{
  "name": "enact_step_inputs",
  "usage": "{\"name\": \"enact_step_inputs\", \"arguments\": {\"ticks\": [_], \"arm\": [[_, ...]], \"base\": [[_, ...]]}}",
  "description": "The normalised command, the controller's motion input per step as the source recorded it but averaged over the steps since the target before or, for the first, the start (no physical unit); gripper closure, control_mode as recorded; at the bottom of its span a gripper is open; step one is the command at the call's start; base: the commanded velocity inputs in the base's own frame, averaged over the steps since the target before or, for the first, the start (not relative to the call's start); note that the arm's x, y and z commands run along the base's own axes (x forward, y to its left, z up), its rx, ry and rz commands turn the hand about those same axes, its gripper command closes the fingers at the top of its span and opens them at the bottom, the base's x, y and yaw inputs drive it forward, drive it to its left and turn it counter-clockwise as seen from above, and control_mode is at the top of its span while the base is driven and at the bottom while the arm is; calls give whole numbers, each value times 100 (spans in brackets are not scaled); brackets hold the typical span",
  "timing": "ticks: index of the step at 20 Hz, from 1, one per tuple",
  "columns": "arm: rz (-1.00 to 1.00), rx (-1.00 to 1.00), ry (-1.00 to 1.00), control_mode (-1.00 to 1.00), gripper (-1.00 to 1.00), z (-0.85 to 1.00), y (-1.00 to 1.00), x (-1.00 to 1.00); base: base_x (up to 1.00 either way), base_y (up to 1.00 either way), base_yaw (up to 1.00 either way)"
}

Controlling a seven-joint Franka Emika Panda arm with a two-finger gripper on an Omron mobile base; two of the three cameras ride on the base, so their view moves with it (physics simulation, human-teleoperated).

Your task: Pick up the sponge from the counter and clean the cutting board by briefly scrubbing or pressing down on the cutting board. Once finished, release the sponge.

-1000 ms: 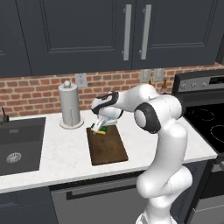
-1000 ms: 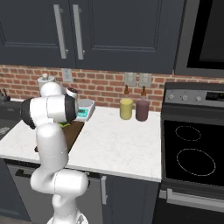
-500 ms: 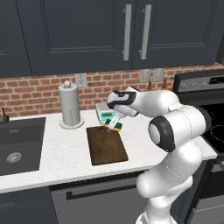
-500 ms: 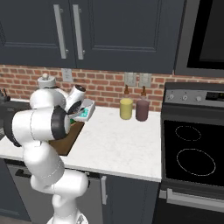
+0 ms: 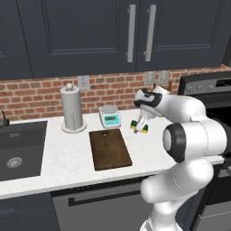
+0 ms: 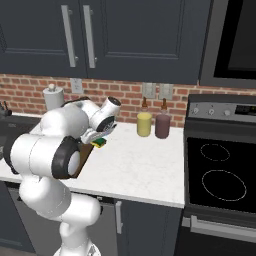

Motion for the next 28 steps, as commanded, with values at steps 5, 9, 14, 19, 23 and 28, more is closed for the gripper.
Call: {"name": "enact_step_inputs", "arguments": {"ticks": [5, 9, 14, 19, 23, 28], "arm": [[5, 0, 3, -100, 100, -53, -71, -11], [0, 0, 0, -100, 100, -42, -25, 0], [0, 0, 2, -100, -100, -27, 4, 7], [0, 0, 3, -100, -100, -12, 3, 14], [-4, -4, -4, -100, -100, 0, 0, -8], [-9, 0, -1, -100, -100, 1, 0, -3]], "base": [[0, 0, 0], [0, 0, 0], [0, 0, 0], [0, 0, 0], [0, 0, 0], [0, 0, 0]]}}
